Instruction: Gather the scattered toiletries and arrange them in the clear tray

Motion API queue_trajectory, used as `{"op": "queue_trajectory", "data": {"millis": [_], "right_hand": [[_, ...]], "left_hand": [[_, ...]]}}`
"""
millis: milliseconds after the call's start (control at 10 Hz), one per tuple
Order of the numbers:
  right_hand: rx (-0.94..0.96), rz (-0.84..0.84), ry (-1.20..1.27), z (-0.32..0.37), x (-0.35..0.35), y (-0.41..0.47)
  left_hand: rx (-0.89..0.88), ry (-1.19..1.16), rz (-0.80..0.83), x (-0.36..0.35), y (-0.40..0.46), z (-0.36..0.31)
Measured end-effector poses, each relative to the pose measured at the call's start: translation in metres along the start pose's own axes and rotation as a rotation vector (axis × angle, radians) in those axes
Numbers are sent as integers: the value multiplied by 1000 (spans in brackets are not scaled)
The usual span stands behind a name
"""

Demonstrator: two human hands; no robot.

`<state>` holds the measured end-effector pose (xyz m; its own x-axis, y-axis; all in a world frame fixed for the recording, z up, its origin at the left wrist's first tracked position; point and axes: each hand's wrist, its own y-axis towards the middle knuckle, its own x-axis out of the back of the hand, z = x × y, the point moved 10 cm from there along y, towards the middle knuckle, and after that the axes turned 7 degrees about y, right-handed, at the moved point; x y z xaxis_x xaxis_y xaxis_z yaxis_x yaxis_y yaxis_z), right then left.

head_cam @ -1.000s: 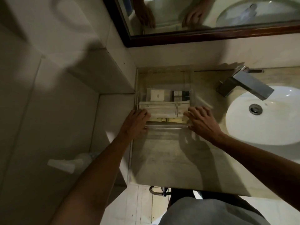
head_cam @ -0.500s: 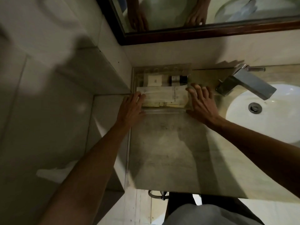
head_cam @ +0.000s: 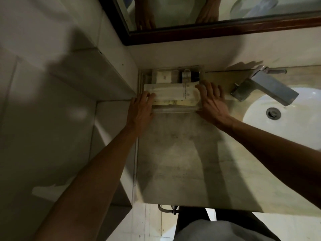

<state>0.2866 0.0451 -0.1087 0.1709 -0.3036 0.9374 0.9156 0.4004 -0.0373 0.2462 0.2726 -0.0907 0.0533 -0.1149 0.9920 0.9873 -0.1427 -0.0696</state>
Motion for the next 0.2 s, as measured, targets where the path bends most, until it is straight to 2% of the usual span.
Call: {"op": "queue_trajectory", "data": {"millis": [100,200], "right_hand": [[20,112,-40,13,12,-16],[69,105,1,13,47,-44]], "left_hand": [[93,-61,50,3,-13,-5],[195,-143,44,-1,-42,-17]]}}
